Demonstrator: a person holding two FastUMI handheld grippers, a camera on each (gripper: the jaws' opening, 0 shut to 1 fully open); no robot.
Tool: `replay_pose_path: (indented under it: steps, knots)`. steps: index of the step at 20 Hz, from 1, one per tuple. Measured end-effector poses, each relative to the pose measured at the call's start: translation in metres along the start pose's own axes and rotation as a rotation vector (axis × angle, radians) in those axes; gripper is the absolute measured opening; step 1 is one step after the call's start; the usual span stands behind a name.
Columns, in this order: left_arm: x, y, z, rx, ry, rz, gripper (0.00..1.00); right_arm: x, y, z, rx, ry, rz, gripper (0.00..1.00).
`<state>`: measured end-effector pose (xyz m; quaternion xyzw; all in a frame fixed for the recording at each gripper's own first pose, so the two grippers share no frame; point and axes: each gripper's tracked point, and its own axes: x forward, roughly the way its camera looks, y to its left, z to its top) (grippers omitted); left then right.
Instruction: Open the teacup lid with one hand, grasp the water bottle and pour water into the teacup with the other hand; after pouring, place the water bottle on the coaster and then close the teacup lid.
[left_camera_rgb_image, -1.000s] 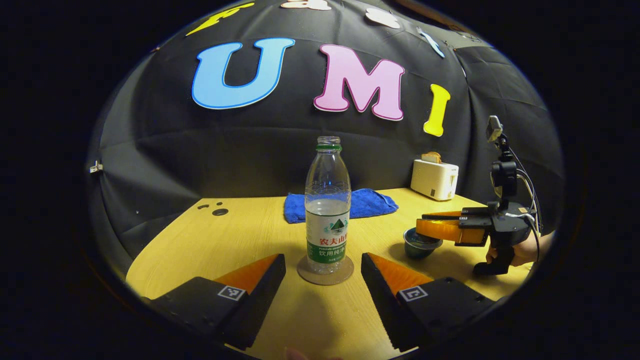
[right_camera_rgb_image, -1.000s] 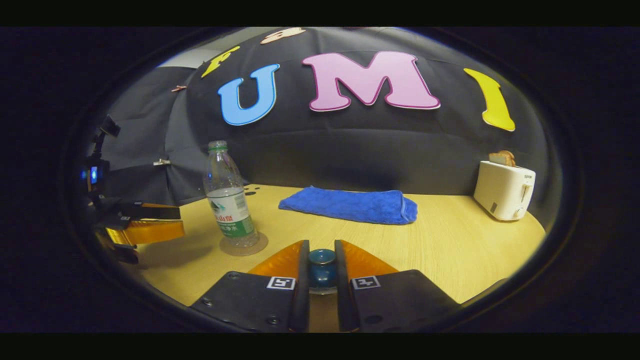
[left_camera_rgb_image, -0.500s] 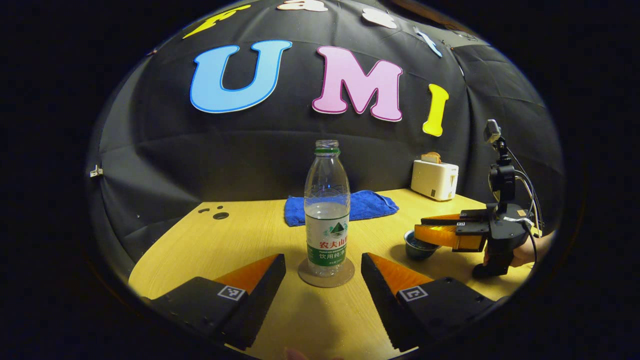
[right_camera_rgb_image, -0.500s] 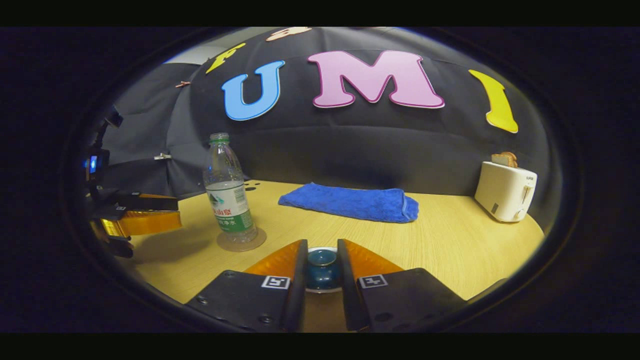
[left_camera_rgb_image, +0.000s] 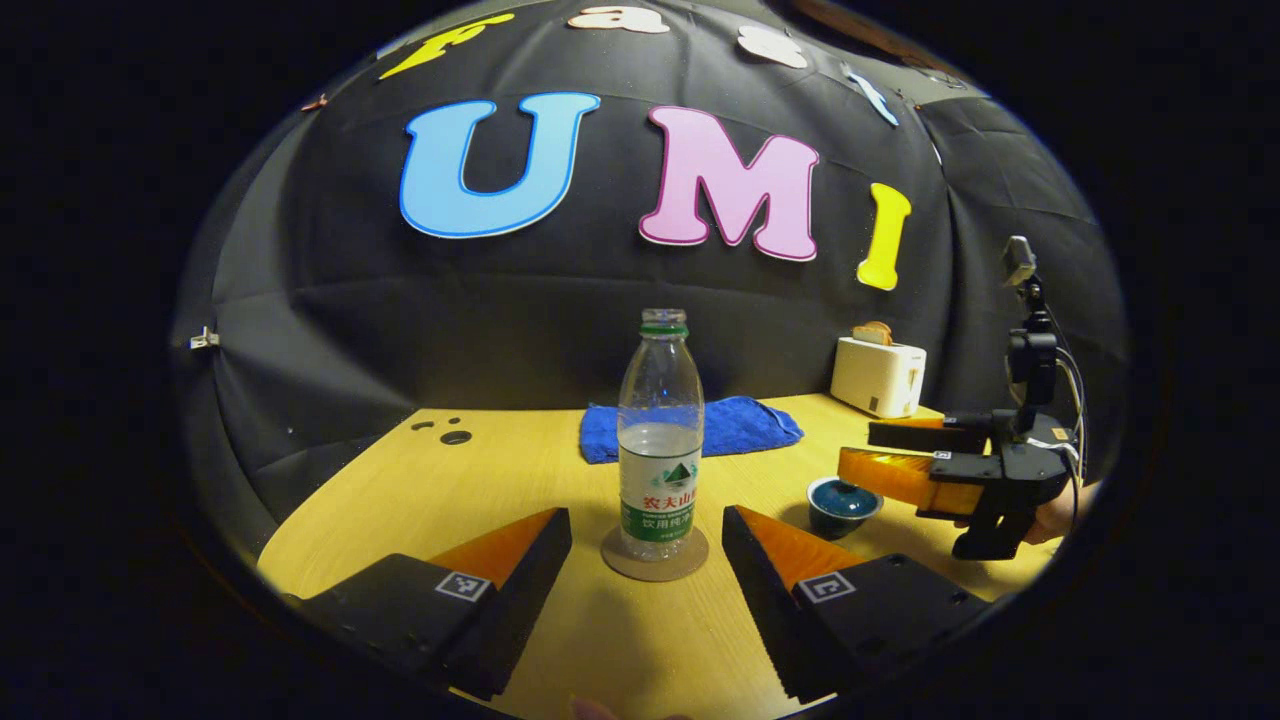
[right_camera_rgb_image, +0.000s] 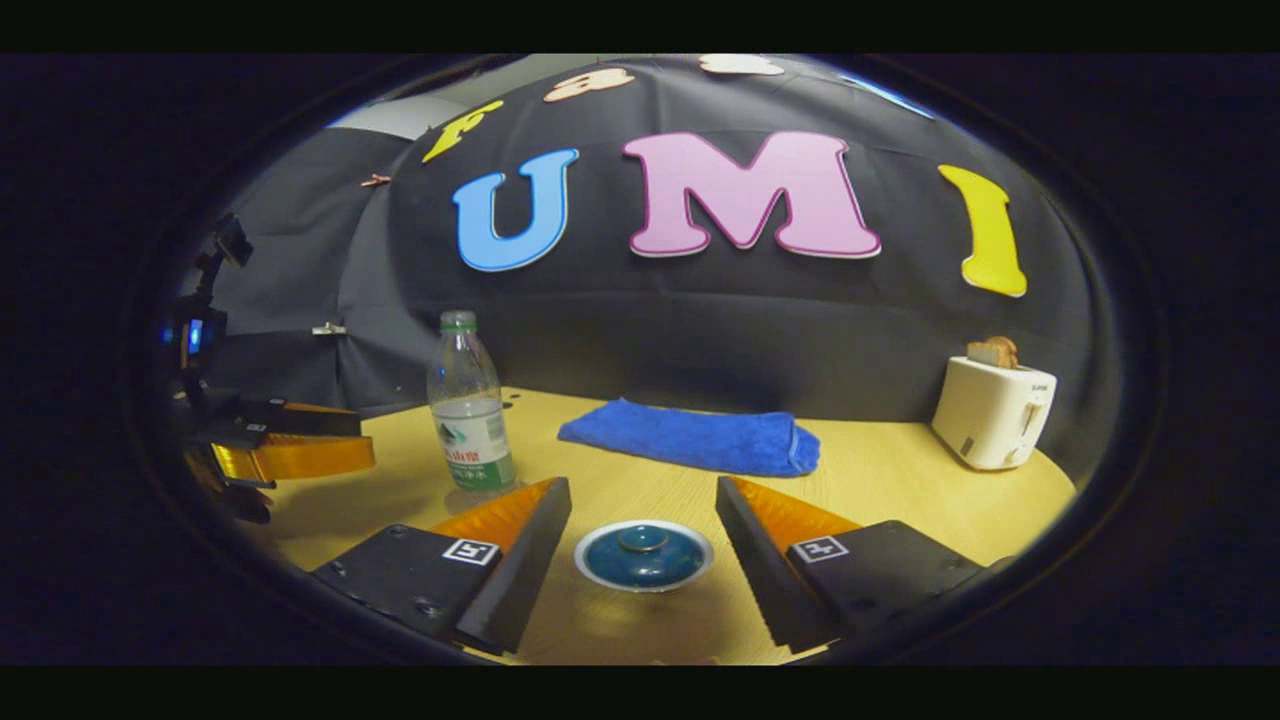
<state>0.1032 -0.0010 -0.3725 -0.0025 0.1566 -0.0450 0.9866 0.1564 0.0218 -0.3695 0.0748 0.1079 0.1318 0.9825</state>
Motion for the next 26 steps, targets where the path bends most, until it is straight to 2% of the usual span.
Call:
replay_pose_path:
  steps: [2, 4, 8, 12, 18, 22, 26]
  knots:
    - [-0.006, 0.001, 0.011, -0.022, -0.011, 0.04, 0.95, -0.011, -0.002, 0.02, 0.0, -0.026, -0.022, 0.89]
    - [-0.015, -0.005, 0.027, -0.019, -0.036, 0.06, 0.95, -0.021, -0.002, 0.043, -0.018, -0.046, -0.046, 1.0]
    - [-0.032, -0.021, 0.067, 0.06, -0.078, 0.08, 0.95, -0.043, 0.007, 0.091, -0.048, -0.063, -0.056, 1.0]
    - [-0.055, -0.038, 0.102, 0.037, -0.077, 0.072, 0.95, -0.06, 0.024, 0.138, -0.041, -0.066, -0.045, 0.99]
    - [-0.097, -0.014, 0.157, 0.035, -0.085, 0.091, 0.94, -0.102, 0.034, 0.216, -0.069, -0.11, -0.081, 0.98]
    - [-0.119, 0.005, 0.183, 0.017, -0.089, 0.1, 0.94, -0.132, 0.038, 0.24, -0.055, -0.111, -0.112, 0.98]
    - [-0.134, 0.015, 0.199, 0.017, -0.097, 0.097, 0.95, -0.153, 0.042, 0.242, -0.033, -0.094, -0.149, 0.98]
